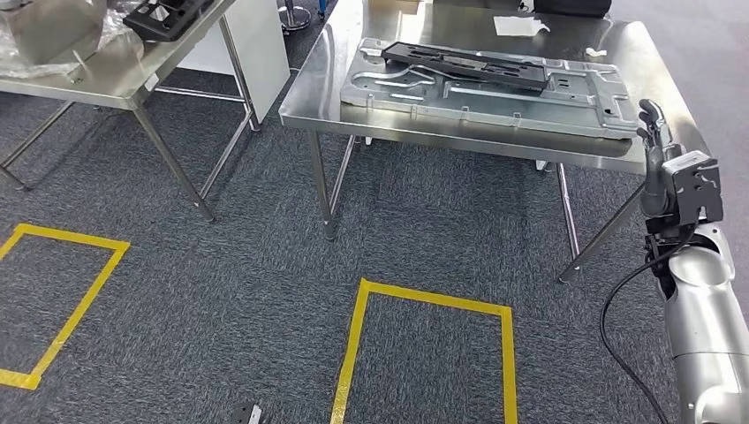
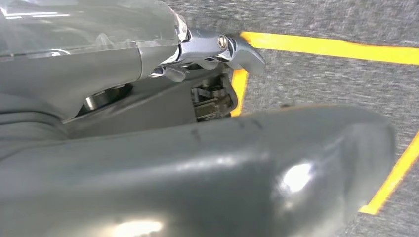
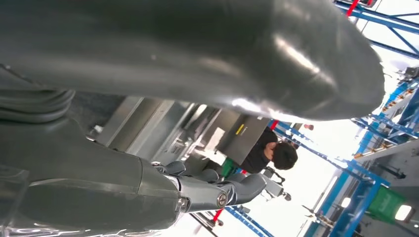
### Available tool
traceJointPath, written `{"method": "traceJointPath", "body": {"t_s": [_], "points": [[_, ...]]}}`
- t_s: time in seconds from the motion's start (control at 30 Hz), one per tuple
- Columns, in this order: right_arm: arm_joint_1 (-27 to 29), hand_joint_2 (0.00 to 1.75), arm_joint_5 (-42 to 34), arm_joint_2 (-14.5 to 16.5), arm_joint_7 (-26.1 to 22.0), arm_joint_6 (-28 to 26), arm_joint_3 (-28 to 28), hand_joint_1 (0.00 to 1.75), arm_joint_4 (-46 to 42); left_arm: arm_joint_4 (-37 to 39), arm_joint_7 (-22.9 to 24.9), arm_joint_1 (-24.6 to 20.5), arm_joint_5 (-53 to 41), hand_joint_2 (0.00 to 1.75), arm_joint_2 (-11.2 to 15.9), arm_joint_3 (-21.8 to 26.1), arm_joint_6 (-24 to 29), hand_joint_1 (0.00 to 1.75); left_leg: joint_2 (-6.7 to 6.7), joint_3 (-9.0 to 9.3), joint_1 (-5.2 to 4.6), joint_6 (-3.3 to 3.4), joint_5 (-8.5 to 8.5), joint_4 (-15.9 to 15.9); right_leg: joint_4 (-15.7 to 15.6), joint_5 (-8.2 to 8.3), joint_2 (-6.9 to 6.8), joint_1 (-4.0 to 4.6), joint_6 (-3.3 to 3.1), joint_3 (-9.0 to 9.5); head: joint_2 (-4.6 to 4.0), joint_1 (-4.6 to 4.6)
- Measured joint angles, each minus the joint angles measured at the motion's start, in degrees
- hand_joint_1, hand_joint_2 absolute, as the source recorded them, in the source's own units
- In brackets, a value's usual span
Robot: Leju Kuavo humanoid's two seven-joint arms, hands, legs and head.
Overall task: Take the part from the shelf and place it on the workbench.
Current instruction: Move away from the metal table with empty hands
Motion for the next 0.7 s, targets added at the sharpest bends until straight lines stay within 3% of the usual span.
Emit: {"method": "traceJointPath", "body": {"t_s": [0.07,0.1,0.13,0.2,0.23,0.27,0.33,0.37,0.43,0.47,0.53,0.6,0.63,0.67,0.7], "points": [[0.04,0.0,0.91,0.12,-0.06,-0.49,0.01,0.0,-0.09,0.0,0.19,0.06,-0.01,0.0,0.03,-0.01,0.16,0.0,-0.05,-2.2,0.36,-0.6,-6.36,6.82,-0.01,1.52,-0.17,-0.07,-0.49,-1.9,0.0,-0.02],[0.08,0.0,1.74,0.18,-0.1,-0.95,0.01,0.0,-0.1,0.0,0.33,0.07,-0.01,0.0,0.03,-0.01,0.25,0.0,-0.04,-2.98,0.54,-0.88,-8.44,10.75,0.03,2.2,-0.27,-0.08,-0.48,-2.87,0.0,-0.02],[0.1,0.0,2.71,0.22,-0.15,-1.43,0.02,0.0,-0.08,0.0,0.49,0.08,-0.01,0.0,0.04,-0.01,0.33,0.0,-0.02,-3.35,0.68,-1.1,-9.15,13.94,0.07,2.81,-0.41,-0.08,-0.43,-3.77,0.0,-0.03],[0.18,0.0,4.83,0.31,-0.41,-2.53,0.09,0.0,0.1,0.0,0.75,0.09,0.0,0.0,0.05,-0.01,0.52,0.0,0.11,-1.7,0.87,-1.35,-6.34,15.55,0.22,3.97,-0.97,-0.08,-0.18,-5.52,0.0,-0.03],[0.26,0.0,5.7,0.32,-0.59,-3.0,0.12,0.0,0.17,0.0,0.84,0.07,0.0,0.0,0.05,-0.01,0.67,0.0,0.41,0.42,0.92,-1.33,-4.66,13.62,0.32,4.47,-1.36,-0.08,0.0,-6.22,0.0,-0.04],[0.4,0.0,6.5,0.32,-0.77,-3.49,0.15,0.0,0.21,0.0,0.93,0.02,0.01,0.0,0.06,-0.01,0.89,0.0,1.2,3.67,0.85,-1.21,-4.1,9.81,0.45,4.92,-1.81,-0.03,0.26,-6.79,0.0,-0.04],[0.66,0.0,7.55,0.33,-1.0,-4.26,0.16,0.0,0.15,0.0,1.19,-0.19,0.02,0.0,0.07,0.01,1.48,0.0,2.69,9.63,0.47,-0.56,-6.1,1.24,0.7,5.57,-2.79,0.11,0.89,-7.25,0.0,-0.03],[0.72,0.0,7.98,0.37,-1.03,-4.55,0.17,0.0,0.13,0.0,1.36,-0.29,0.02,0.0,0.07,0.01,1.83,0.0,2.99,11.36,0.25,-0.07,-7.33,-1.7,0.76,5.87,-3.36,0.17,1.28,-7.28,0.0,-0.03],[0.68,0.0,8.62,0.66,-0.98,-4.85,0.2,0.0,0.13,0.0,1.83,-0.17,0.04,0.0,0.07,0.02,2.59,0.0,2.11,11.8,0.11,1.21,-7.59,-3.48,0.77,6.29,-4.39,0.01,2.1,-7.16,0.0,-0.02],[0.67,0.0,8.91,0.84,-0.93,-4.91,0.22,0.0,0.15,0.01,2.07,0.01,0.05,0.0,0.09,0.02,2.99,0.0,1.53,11.69,0.11,1.74,-7.14,-3.67,1.26,5.78,-4.06,-0.16,2.39,-7.32,0.0,-0.02],[0.75,0.0,9.5,1.08,-0.82,-5.12,0.25,0.0,0.18,0.02,2.46,0.35,0.04,0.0,0.12,0.03,3.6,0.0,0.61,11.27,0.18,2.62,-6.15,-3.9,5.48,2.54,-2.03,-0.4,2.72,-8.99,0.0,-0.01],[1.13,0.0,9.95,1.2,-0.76,-5.32,0.26,0.0,0.19,0.01,2.69,0.68,-0.03,0.0,0.14,0.03,3.98,0.0,-0.33,10.45,0.04,2.97,-5.47,-3.79,13.1,-1.73,-0.16,-0.34,2.84,-11.97,0.0,-0.01],[1.49,0.0,10.1,1.29,-0.73,-5.38,0.26,0.0,0.19,0.01,2.78,0.92,-0.08,0.0,0.14,0.03,4.2,0.0,-0.91,10.1,-0.04,3.01,-5.22,-3.69,16.12,-2.9,0.22,-0.27,2.85,-13.03,0.0,-0.01],[1.88,0.0,10.21,1.39,-0.71,-5.42,0.26,0.0,0.18,0.01,2.88,1.16,-0.12,0.0,0.16,0.03,4.41,0.0,-1.51,9.81,-0.11,3.01,-5.04,-3.55,17.32,-3.04,0.37,-0.22,2.78,-13.21,0.0,-0.02],[2.24,0.0,10.29,1.5,-0.69,-5.45,0.26,0.0,0.13,0.02,2.98,1.39,-0.15,0.0,0.19,0.03,4.57,0.0,-2.19,9.57,-0.18,2.98,-4.93,-3.33,16.12,-2.11,0.49,-0.19,2.61,-12.14,0.0,-0.02]]}}
